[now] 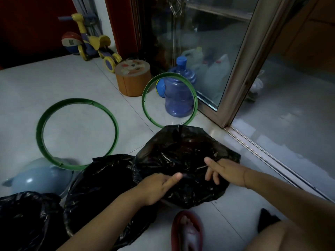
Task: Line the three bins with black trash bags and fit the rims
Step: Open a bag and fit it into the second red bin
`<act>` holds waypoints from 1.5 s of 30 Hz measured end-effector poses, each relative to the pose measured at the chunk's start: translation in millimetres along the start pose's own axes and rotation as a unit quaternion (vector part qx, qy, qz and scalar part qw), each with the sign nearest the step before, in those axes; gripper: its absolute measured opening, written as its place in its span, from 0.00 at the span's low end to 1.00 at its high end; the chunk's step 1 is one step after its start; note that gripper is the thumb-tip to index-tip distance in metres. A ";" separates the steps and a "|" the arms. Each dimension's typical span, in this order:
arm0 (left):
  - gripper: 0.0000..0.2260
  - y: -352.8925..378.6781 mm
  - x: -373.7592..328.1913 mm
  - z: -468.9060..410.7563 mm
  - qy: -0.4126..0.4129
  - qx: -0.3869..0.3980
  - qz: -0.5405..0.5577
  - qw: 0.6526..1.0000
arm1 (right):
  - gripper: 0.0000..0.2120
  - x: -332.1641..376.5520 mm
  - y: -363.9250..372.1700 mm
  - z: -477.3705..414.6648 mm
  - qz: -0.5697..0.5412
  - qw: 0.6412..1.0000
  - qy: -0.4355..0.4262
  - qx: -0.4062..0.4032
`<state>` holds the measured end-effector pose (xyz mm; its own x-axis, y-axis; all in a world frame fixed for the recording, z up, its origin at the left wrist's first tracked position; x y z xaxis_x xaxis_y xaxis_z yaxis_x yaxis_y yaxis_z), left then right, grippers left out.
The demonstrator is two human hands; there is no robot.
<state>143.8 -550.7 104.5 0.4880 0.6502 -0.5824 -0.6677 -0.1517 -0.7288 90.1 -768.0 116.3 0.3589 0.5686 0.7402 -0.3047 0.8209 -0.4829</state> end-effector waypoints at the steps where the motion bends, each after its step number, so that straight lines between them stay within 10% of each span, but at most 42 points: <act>1: 0.38 4.9 -0.6 0.0 -0.003 0.021 -0.033 0.999 | 0.39 -7.1 1.1 1.0 0.017 1.000 0.018 0.000; 19: 0.36 61.5 1.1 -20.5 -0.038 0.133 -0.310 0.941 | 0.41 -56.8 -9.3 -19.6 -0.166 0.974 0.086 -0.129; 27: 0.37 11.6 -13.9 -9.5 -0.051 -0.064 -0.136 0.987 | 0.37 -49.2 -42.5 -17.5 -0.140 0.957 0.073 -0.242; 32: 0.24 -24.7 3.1 -14.2 -0.136 -0.285 0.024 0.949 | 0.34 -23.9 -40.1 -29.6 -0.157 0.953 0.019 -0.258; 45: 0.34 -33.6 44.9 -72.5 -0.268 -0.300 0.200 0.893 | 0.33 -26.4 -27.7 -80.2 -0.287 0.910 0.062 -0.294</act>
<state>228.8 -570.3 76.7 -0.1688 0.6936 -0.7003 -0.2284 -0.7187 -0.6567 159.8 -801.6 72.6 0.4173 0.0099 0.9087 0.4756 0.8497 -0.2277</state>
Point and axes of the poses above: each hand's wrist, its own z-axis away from the middle knuckle, its own y-axis out of the palm, x = y × z, the point moved 5 cm from there along -z, towards the middle knuckle, and after that the axes turned 9 degrees about -z, right-handed, at the moved point
